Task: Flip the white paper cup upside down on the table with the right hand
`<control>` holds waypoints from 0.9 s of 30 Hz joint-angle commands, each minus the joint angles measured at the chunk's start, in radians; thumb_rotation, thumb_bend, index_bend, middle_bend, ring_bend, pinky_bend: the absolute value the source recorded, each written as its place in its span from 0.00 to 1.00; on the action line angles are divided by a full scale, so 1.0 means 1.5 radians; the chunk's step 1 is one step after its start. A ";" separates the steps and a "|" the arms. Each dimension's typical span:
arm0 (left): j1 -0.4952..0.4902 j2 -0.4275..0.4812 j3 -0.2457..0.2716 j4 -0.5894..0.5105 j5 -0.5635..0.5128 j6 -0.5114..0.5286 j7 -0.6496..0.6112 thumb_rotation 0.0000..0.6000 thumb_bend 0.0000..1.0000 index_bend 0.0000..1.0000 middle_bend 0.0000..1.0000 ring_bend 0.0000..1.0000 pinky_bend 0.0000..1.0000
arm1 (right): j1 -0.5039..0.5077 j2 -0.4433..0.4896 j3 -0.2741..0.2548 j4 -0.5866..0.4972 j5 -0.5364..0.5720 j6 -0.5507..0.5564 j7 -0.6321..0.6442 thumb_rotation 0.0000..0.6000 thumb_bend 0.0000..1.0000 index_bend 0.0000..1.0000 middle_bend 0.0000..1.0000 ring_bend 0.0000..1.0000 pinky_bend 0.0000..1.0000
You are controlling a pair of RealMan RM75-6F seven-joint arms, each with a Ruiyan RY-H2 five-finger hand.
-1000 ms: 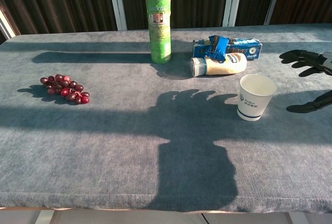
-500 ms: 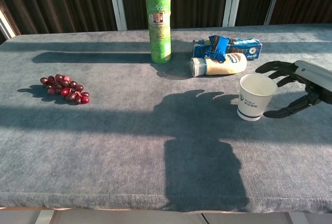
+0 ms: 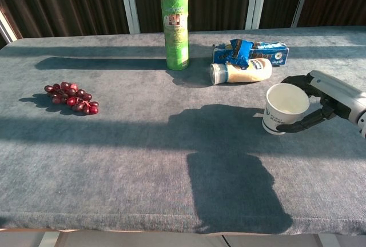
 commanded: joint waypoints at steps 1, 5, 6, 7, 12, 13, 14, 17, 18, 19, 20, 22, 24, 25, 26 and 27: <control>0.001 0.000 -0.001 0.002 -0.002 -0.001 -0.003 1.00 0.43 0.17 0.10 0.02 0.21 | 0.000 -0.013 -0.004 0.017 -0.010 0.014 -0.003 1.00 0.28 0.66 0.50 0.51 0.59; 0.002 -0.001 0.000 0.010 -0.006 -0.004 -0.009 1.00 0.43 0.17 0.10 0.02 0.21 | -0.005 -0.033 -0.021 0.058 -0.064 0.099 -0.063 1.00 0.32 0.70 0.54 0.54 0.61; 0.002 -0.002 0.000 0.010 -0.005 -0.004 -0.010 1.00 0.43 0.17 0.10 0.02 0.21 | -0.004 -0.033 -0.024 0.059 -0.073 0.111 -0.079 1.00 0.32 0.70 0.54 0.54 0.61; 0.002 -0.002 0.000 0.010 -0.005 -0.005 -0.010 1.00 0.43 0.17 0.10 0.02 0.21 | -0.004 -0.031 -0.028 0.058 -0.083 0.121 -0.102 1.00 0.32 0.70 0.54 0.54 0.61; 0.002 -0.003 0.001 0.008 -0.004 -0.007 -0.009 1.00 0.43 0.17 0.10 0.02 0.21 | 0.002 0.012 -0.048 -0.003 -0.123 0.139 -0.314 1.00 0.32 0.70 0.54 0.54 0.61; 0.002 -0.003 0.001 0.007 -0.004 -0.007 -0.008 1.00 0.43 0.17 0.10 0.02 0.21 | 0.002 0.028 -0.050 -0.033 -0.123 0.130 -0.390 1.00 0.33 0.70 0.54 0.54 0.61; 0.002 -0.003 0.001 0.006 -0.003 -0.007 -0.007 1.00 0.43 0.17 0.10 0.02 0.21 | 0.001 0.039 -0.050 -0.057 -0.120 0.123 -0.449 1.00 0.33 0.70 0.54 0.54 0.61; 0.002 -0.002 0.002 0.001 0.001 -0.007 -0.004 1.00 0.43 0.17 0.10 0.02 0.21 | 0.000 0.071 -0.045 -0.130 -0.098 0.093 -0.652 1.00 0.33 0.70 0.54 0.54 0.62; 0.002 -0.002 0.003 0.000 0.002 -0.006 -0.003 1.00 0.43 0.17 0.10 0.02 0.21 | -0.001 0.078 -0.043 -0.147 -0.090 0.086 -0.706 1.00 0.34 0.70 0.54 0.54 0.62; 0.002 -0.002 0.003 -0.002 0.004 -0.006 -0.002 1.00 0.43 0.17 0.10 0.02 0.21 | -0.002 0.083 -0.041 -0.164 -0.079 0.077 -0.771 1.00 0.34 0.70 0.54 0.54 0.62; 0.002 -0.002 0.004 -0.003 0.005 -0.005 0.000 1.00 0.43 0.17 0.10 0.02 0.21 | -0.004 0.084 -0.037 -0.174 -0.067 0.073 -0.816 1.00 0.34 0.70 0.54 0.54 0.62; 0.002 -0.001 0.004 -0.006 0.007 -0.005 0.002 1.00 0.43 0.17 0.10 0.02 0.21 | -0.008 0.085 -0.029 -0.198 -0.035 0.060 -0.877 1.00 0.34 0.71 0.54 0.54 0.62; 0.003 -0.001 0.005 -0.007 0.008 -0.005 0.003 1.00 0.43 0.17 0.10 0.02 0.21 | -0.010 0.085 -0.022 -0.213 -0.008 0.051 -0.900 1.00 0.34 0.70 0.54 0.54 0.62; 0.003 -0.001 0.005 -0.007 0.008 -0.005 0.003 1.00 0.43 0.17 0.10 0.02 0.21 | -0.011 0.086 -0.019 -0.218 0.008 0.044 -0.905 1.00 0.34 0.70 0.54 0.54 0.61; 0.003 -0.001 0.005 -0.007 0.008 -0.005 0.003 1.00 0.43 0.17 0.10 0.02 0.21 | -0.011 0.086 -0.018 -0.220 0.016 0.040 -0.907 1.00 0.34 0.70 0.54 0.53 0.61; 0.003 -0.001 0.005 -0.007 0.008 -0.006 0.003 1.00 0.43 0.17 0.10 0.02 0.21 | -0.011 0.086 -0.017 -0.222 0.027 0.034 -0.906 1.00 0.34 0.69 0.54 0.53 0.61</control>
